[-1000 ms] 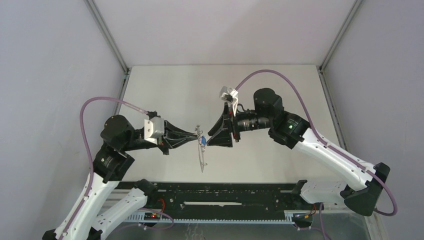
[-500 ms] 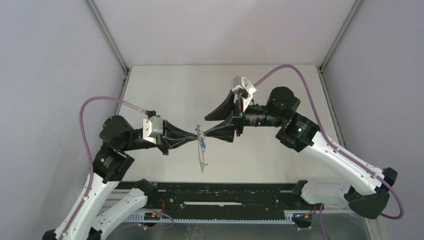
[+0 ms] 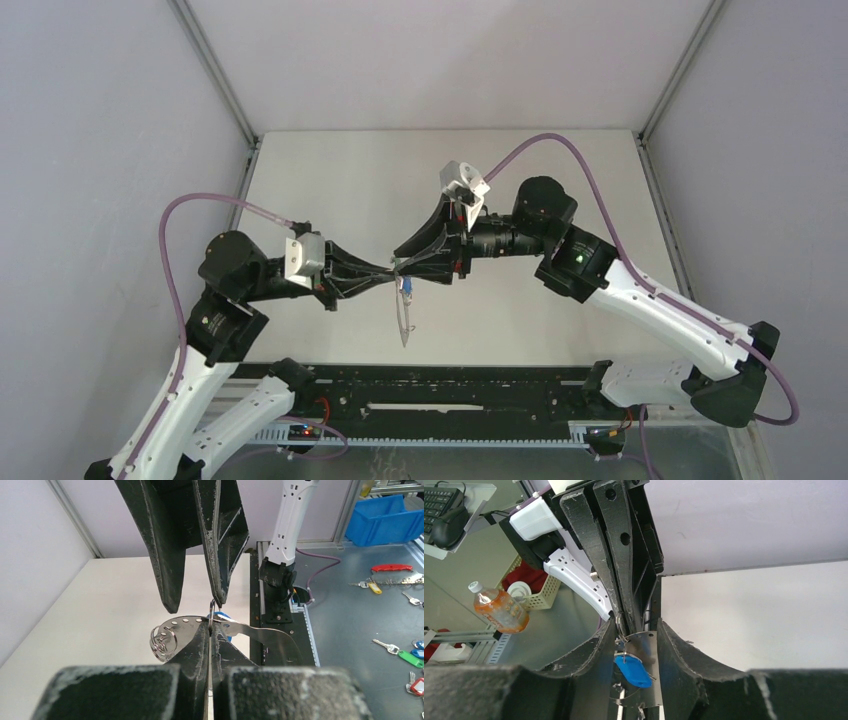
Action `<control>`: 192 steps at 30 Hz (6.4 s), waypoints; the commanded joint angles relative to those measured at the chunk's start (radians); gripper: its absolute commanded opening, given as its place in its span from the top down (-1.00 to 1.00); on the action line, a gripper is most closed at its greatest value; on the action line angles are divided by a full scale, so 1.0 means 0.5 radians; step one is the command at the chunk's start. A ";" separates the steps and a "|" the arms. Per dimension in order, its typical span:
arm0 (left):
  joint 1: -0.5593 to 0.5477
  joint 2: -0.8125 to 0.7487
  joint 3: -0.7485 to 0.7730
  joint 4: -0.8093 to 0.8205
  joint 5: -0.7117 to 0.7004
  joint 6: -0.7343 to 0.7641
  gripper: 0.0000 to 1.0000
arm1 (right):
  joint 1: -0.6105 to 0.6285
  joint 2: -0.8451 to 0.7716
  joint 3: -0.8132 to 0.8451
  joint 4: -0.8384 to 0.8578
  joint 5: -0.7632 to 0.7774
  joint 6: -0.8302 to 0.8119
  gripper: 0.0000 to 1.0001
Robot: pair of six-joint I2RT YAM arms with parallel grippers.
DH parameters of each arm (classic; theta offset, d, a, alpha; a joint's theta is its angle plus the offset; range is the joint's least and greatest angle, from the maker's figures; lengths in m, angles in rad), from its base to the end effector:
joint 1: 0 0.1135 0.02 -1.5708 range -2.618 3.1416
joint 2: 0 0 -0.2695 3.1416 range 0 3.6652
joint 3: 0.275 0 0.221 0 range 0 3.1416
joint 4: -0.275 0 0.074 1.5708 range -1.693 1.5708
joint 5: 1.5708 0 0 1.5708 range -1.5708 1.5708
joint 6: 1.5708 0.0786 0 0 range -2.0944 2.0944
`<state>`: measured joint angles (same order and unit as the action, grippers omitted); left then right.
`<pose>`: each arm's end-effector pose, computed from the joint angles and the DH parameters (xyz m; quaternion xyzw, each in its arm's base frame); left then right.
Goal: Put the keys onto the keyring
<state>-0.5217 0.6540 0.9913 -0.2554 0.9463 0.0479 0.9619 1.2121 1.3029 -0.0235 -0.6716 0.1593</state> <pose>0.0606 -0.1084 0.4143 0.4911 0.4847 -0.4538 0.5639 0.1126 0.2470 0.4540 -0.4734 0.4995 0.5573 0.4645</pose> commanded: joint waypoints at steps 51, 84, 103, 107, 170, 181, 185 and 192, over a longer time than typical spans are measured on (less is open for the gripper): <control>-0.007 0.146 0.249 -0.897 0.099 0.718 0.50 | 0.327 0.593 1.156 -1.751 0.421 -0.754 1.00; -0.024 0.008 0.005 0.221 0.018 -0.268 0.99 | -0.104 -0.149 -0.091 -0.023 -0.069 0.401 -0.17; -0.024 -0.038 -0.010 0.263 -0.018 -0.241 0.99 | -0.132 -0.051 -0.127 0.310 -0.278 0.738 0.33; -0.024 -0.041 -0.013 0.257 -0.017 -0.232 0.99 | -0.131 -0.038 -0.125 0.290 -0.267 0.739 0.34; -0.024 -0.031 0.001 0.215 -0.196 -0.060 0.99 | -0.216 -0.153 -0.127 -0.173 0.085 0.477 -0.38; -0.024 -0.049 -0.059 0.261 -0.741 -0.005 0.99 | 0.290 -0.355 -0.183 -0.551 1.073 -0.068 -0.89; -0.024 -0.049 -0.059 0.277 -0.757 -0.014 0.99 | 0.468 -0.247 -0.184 -0.528 1.280 -0.107 -1.00; -0.024 -0.062 -0.048 0.277 -0.769 -0.006 0.99 | 0.574 -0.028 -0.182 -0.374 1.610 -0.091 -0.89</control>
<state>-0.5308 0.6380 0.9760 -0.1730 0.5869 0.0265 1.2263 1.1591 1.2098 -0.2710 -0.0174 0.1341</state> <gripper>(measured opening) 0.010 0.980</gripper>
